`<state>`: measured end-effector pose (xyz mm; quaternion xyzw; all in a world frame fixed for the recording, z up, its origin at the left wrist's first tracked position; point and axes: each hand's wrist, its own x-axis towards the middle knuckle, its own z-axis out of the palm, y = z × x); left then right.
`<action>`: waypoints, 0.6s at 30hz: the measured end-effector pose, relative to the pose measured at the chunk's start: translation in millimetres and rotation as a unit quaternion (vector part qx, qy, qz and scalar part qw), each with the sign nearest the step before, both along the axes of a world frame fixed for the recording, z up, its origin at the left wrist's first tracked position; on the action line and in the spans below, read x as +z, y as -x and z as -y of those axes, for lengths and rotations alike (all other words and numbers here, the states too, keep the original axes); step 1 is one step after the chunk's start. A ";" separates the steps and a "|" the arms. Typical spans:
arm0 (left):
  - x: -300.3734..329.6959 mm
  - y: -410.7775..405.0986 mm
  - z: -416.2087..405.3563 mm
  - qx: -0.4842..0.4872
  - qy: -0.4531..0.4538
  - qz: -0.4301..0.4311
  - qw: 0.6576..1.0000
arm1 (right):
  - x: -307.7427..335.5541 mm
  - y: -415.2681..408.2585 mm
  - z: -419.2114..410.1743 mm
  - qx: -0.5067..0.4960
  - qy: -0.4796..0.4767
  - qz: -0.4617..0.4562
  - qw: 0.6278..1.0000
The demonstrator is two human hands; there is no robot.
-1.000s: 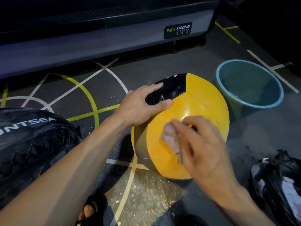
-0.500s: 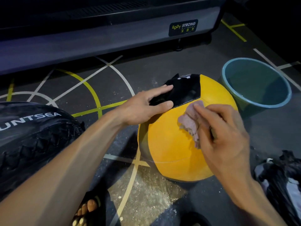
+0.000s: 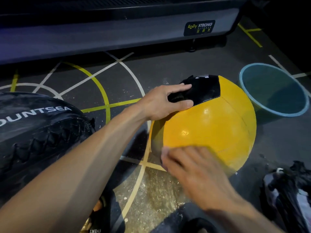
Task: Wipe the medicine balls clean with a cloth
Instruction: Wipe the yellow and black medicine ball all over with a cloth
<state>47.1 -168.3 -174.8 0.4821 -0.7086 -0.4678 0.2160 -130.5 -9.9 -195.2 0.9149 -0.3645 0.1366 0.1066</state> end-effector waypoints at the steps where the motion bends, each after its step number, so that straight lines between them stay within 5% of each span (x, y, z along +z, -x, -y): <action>1: 1.7 2.0 1.7 0.005 0.005 0.008 1.000 | 15.6 1.4 13.1 -0.027 0.012 0.025 0.999; 5: 4.5 6.5 7.2 0.012 0.017 0.022 1.000 | 41.3 0.3 51.8 -0.136 0.033 0.093 0.986; 13: 3.1 -1.4 1.6 -0.001 0.004 0.018 1.000 | -30.2 -2.6 -13.0 0.025 0.051 -0.037 0.998; 18: 6.0 0.3 1.4 0.013 0.010 0.009 1.000 | 19.1 -1.5 21.3 -0.068 0.074 0.026 0.995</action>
